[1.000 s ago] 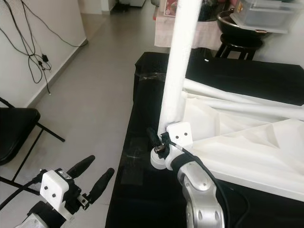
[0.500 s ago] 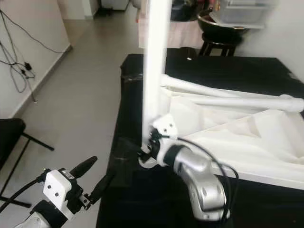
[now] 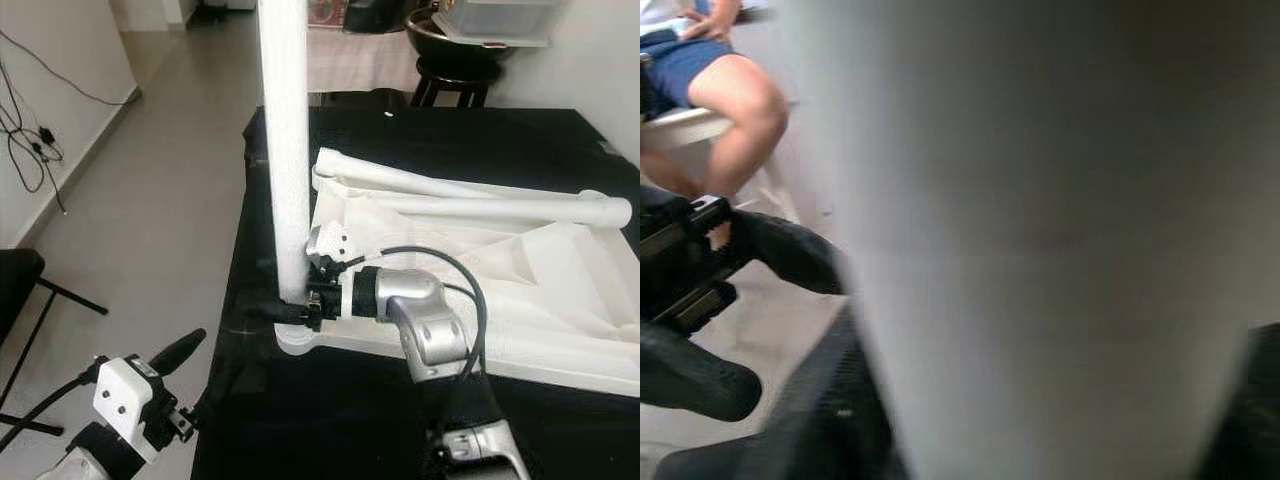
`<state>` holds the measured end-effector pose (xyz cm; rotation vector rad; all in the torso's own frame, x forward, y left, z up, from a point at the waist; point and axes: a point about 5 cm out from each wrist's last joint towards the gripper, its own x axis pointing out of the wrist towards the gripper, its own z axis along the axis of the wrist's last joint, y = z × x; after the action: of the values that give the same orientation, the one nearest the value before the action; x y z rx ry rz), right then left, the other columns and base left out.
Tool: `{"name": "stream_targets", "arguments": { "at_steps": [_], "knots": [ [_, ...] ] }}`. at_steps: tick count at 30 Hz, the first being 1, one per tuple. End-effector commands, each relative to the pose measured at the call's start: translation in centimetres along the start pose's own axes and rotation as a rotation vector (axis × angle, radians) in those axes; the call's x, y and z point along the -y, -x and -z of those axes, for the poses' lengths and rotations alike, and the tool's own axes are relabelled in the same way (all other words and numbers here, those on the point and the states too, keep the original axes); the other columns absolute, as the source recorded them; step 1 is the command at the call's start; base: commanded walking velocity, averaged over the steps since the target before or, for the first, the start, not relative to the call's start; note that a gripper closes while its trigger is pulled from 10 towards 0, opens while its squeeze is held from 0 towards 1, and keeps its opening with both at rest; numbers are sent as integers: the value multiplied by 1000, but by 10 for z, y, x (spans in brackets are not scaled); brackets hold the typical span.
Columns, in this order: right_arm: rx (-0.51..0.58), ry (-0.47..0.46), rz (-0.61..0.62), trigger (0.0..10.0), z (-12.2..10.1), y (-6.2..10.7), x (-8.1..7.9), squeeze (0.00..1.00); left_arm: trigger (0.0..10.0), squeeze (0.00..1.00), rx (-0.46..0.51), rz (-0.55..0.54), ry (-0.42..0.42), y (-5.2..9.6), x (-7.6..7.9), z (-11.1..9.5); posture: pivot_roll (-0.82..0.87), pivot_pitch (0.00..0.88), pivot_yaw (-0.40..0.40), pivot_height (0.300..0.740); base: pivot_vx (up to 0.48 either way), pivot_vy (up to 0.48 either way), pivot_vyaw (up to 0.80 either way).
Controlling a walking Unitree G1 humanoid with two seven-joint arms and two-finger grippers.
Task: Building children table
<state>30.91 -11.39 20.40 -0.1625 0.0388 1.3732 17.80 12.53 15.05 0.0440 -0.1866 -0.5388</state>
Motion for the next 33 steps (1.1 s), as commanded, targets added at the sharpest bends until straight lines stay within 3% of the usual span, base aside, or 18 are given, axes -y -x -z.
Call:
{"name": "stream_targets", "arguments": {
  "at_steps": [1, 5, 7, 10, 12, 13, 14, 15, 16, 17, 18, 19, 27, 28, 29, 33],
  "knots": [
    [-12, -27, -87, 0, 6, -11, -8, 0, 10000, 0, -14, -4, 4, 2, 2, 1, 23, 149, -33, 740, 0, 0, 0],
    [11, -23, -52, 0, 3, -6, -4, 0, 10000, 0, -15, -3, 5, 2, 2, 1, 18, 151, -34, 740, 0, 0, 0],
    [31, -8, 57, 0, 4, 4, -3, 0, 10000, 0, -14, -1, 6, 1, 2, 2, 10, 152, -39, 740, 0, 0, 0],
    [41, -3, 118, 0, 4, 8, -4, 0, 10000, 0, -14, -2, 6, 1, 2, 2, 9, 152, -39, 740, 0, 0, 0],
    [64, -17, 332, 0, 7, 12, -9, 0, 10000, 0, -12, -4, 5, 1, 1, 2, -3, 152, -45, 740, 0, 0, 0],
    [64, -17, 332, 0, 7, 12, -9, 0, 10000, 0, -12, -4, 5, 1, 1, 2, -3, 152, -45, 740, 0, 0, 0],
    [39, -26, 678, 0, 16, 14, -13, 0, 10000, 0, -11, -6, 4, 1, -1, 2, -11, 150, -43, 740, 0, 0, 0],
    [39, -26, 678, 0, 16, 14, -13, 0, 10000, 0, -11, -6, 4, 1, -1, 2, -11, 150, -43, 740, 0, 0, 0],
    [11, -24, 860, 0, 25, 13, -30, 0, 10000, 0, -10, -6, 3, 1, -1, 2, -17, 147, -41, 740, 0, 0, 0],
    [11, -24, 860, 0, 25, 13, -30, 0, 10000, 0, -10, -6, 3, 1, -1, 2, -17, 147, -41, 740, 0, 0, 0],
    [-4, -20, 966, 0, 28, 14, -42, 0, 10000, 0, -9, -6, 2, 0, -2, 2, -16, 144, -37, 740, 0, 0, 0],
    [-29, -4, 969, 0, 32, 9, -51, 0, 10000, 0, -9, -5, 2, 0, -3, 3, -17, 139, -29, 740, 0, 0, 0],
    [-38, -59, 867, 0, 38, 1, -45, 0, 10000, 0, -9, -6, 0, -2, -4, 6, -14, 115, -42, 740, 0, 0, 0],
    [-30, -77, 819, 10000, 38, -2, -46, 0, 10000, 0, -8, -10, -1, -2, -4, 6, -14, 115, -42, 740, 0, 0, 0],
    [-20, -79, 758, 10000, 36, -5, -46, 0, 10000, 0, -7, -15, -3, -2, -4, 6, -13, 110, -42, 740, 0, 0, 0],
    [-16, -78, 739, 10000, 34, -7, -48, 0, 10000, 0, -7, -18, -4, -2, -4, 6, -13, 110, -42, 740, 0, 0, 0]
  ]
}}
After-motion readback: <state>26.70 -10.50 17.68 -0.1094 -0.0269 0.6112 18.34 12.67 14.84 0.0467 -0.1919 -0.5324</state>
